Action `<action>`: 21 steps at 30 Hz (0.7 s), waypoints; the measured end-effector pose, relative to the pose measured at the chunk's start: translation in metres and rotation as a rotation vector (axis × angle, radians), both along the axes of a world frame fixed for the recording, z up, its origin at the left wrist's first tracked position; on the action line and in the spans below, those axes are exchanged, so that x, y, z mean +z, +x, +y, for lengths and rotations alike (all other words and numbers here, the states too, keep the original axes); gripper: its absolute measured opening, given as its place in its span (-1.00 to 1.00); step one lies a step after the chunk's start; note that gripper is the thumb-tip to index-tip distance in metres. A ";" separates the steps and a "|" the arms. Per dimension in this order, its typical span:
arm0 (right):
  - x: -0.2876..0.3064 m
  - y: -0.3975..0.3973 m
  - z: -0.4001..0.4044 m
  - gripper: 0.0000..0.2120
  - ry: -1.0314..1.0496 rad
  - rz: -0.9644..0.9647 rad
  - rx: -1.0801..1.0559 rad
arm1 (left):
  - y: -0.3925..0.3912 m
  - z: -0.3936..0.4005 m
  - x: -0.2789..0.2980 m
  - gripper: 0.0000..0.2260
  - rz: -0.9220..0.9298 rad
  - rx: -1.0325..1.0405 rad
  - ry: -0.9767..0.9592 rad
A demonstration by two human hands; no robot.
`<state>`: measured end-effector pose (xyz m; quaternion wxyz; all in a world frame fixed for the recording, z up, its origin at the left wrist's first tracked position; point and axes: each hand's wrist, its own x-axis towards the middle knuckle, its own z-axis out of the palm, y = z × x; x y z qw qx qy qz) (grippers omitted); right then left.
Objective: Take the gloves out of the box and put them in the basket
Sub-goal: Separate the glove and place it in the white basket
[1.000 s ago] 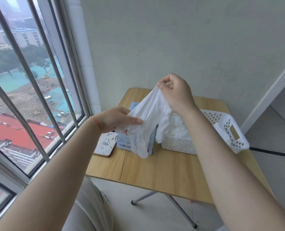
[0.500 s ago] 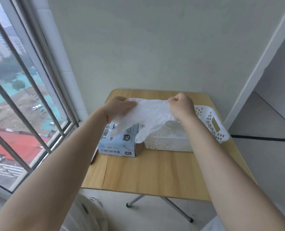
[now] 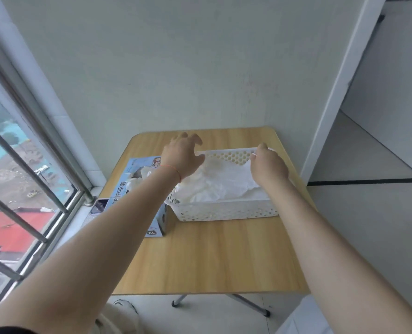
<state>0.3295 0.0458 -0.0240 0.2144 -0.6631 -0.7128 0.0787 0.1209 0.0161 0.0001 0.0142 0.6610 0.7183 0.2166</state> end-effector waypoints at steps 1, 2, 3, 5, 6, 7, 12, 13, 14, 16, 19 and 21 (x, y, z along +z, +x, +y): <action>-0.002 -0.001 0.001 -0.76 -0.011 -0.024 0.011 | 0.005 -0.003 -0.001 -0.72 0.040 -0.056 0.083; -0.004 -0.002 0.002 -0.74 -0.023 -0.043 0.020 | 0.010 -0.008 -0.002 -0.72 0.053 -0.136 0.112; -0.005 -0.003 0.003 -0.70 -0.035 -0.064 0.025 | 0.014 -0.013 -0.003 -0.70 0.054 -0.222 0.076; -0.003 -0.006 0.003 -0.56 -0.059 -0.158 0.028 | 0.021 -0.021 -0.007 -0.57 0.080 -0.337 -0.117; -0.002 -0.007 0.002 -0.46 -0.073 -0.228 0.028 | 0.023 -0.024 -0.010 -0.48 0.112 -0.356 -0.214; -0.001 -0.007 0.002 -0.39 -0.091 -0.304 0.032 | 0.023 -0.025 -0.013 -0.40 0.148 -0.357 -0.295; -0.001 -0.009 -0.001 -0.49 -0.121 -0.385 0.035 | 0.023 -0.024 -0.029 -0.22 0.226 -0.311 -0.487; 0.000 -0.011 -0.003 -0.53 -0.083 -0.410 0.032 | 0.024 -0.024 -0.029 -0.22 0.200 -0.308 -0.493; 0.003 -0.012 -0.006 -0.59 -0.034 -0.422 0.019 | 0.025 -0.024 -0.026 -0.23 0.150 -0.301 -0.477; 0.011 -0.016 -0.011 -0.67 0.061 -0.391 -0.008 | 0.021 -0.024 -0.018 -0.31 0.002 -0.285 -0.375; 0.023 -0.033 -0.016 -0.77 0.153 -0.300 0.063 | -0.007 -0.027 -0.005 -0.56 -0.166 -0.210 -0.124; 0.031 -0.053 -0.023 -0.85 0.157 -0.186 0.195 | -0.034 -0.035 -0.001 -0.77 -0.272 -0.104 0.015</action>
